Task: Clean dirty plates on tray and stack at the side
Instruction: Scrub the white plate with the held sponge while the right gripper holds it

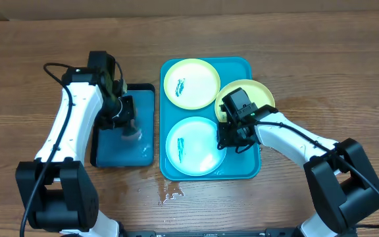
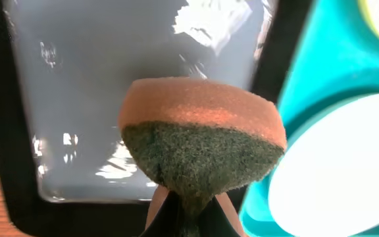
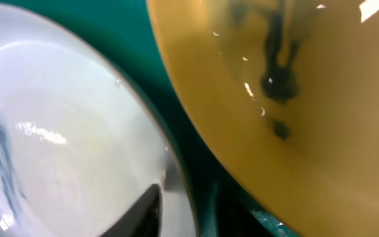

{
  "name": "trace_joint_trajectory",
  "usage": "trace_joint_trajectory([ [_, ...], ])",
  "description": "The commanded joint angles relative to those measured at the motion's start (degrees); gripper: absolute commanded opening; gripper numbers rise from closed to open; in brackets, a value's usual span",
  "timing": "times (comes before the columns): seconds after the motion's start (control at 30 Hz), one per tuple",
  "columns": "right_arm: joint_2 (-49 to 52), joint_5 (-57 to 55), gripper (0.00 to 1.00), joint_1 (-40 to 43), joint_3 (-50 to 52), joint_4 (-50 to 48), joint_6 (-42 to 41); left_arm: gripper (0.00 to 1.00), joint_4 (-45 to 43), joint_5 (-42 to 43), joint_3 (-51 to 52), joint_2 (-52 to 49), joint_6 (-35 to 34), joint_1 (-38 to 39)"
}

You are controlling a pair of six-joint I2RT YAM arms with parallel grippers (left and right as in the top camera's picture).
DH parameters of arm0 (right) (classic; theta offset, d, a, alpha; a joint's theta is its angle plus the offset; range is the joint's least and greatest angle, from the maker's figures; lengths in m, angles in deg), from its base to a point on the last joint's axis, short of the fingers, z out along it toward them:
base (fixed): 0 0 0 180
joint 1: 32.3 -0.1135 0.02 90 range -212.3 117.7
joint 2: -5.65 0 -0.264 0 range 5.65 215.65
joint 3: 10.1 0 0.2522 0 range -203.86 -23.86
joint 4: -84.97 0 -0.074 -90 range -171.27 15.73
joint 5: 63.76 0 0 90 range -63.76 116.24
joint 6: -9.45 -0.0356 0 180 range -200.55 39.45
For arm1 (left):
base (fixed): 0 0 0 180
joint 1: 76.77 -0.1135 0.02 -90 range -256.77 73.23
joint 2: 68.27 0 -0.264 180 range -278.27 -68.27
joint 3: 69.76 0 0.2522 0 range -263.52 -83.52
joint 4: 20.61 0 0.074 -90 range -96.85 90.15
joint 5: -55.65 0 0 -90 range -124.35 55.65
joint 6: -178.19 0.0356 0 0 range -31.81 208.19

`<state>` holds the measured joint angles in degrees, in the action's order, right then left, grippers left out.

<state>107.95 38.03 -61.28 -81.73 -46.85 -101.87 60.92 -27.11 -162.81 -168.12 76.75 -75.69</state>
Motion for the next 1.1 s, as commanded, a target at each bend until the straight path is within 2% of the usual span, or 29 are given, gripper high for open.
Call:
trace_joint_trajectory([
  [0.0, 0.4, 0.2, 0.12, -0.2, 1.4, -0.4, -0.5, 0.04, -0.6, 2.9, -0.8, 1.0, 0.8, 4.3],
  [0.07, 0.4, -0.4, 0.04, -0.2, 1.4, -0.2, -1.6, 0.04, -1.7, 2.9, -0.2, 1.0, -0.6, 7.1],
  [0.43, 0.4, -5.8, 0.04, -0.2, 2.4, 1.0, -2.7, 0.04, -14.8, 2.9, 5.6, -0.4, -9.9, 22.9],
  [0.6, 0.4, -5.7, 0.04, -0.2, 2.4, 1.0, -2.7, 0.04, -20.1, 2.9, 6.9, -5.9, -11.3, 28.3],
  [0.7, 0.4, -5.7, 0.04, -0.2, 2.4, 1.0, -2.7, 0.04, -18.8, 1.5, 6.9, -9.9, -12.3, 29.3],
  [0.83, 0.4, -5.7, 0.04, -0.2, 2.4, 1.0, -2.7, 0.04, -13.2, -7.1, 6.9, -14.9, -17.6, 28.2],
  [1.07, 0.4, -5.7, 0.04, -0.2, 2.4, 0.9, -2.7, 0.04, -9.8, -18.5, 6.7, -15.9, -18.4, 24.5],
])
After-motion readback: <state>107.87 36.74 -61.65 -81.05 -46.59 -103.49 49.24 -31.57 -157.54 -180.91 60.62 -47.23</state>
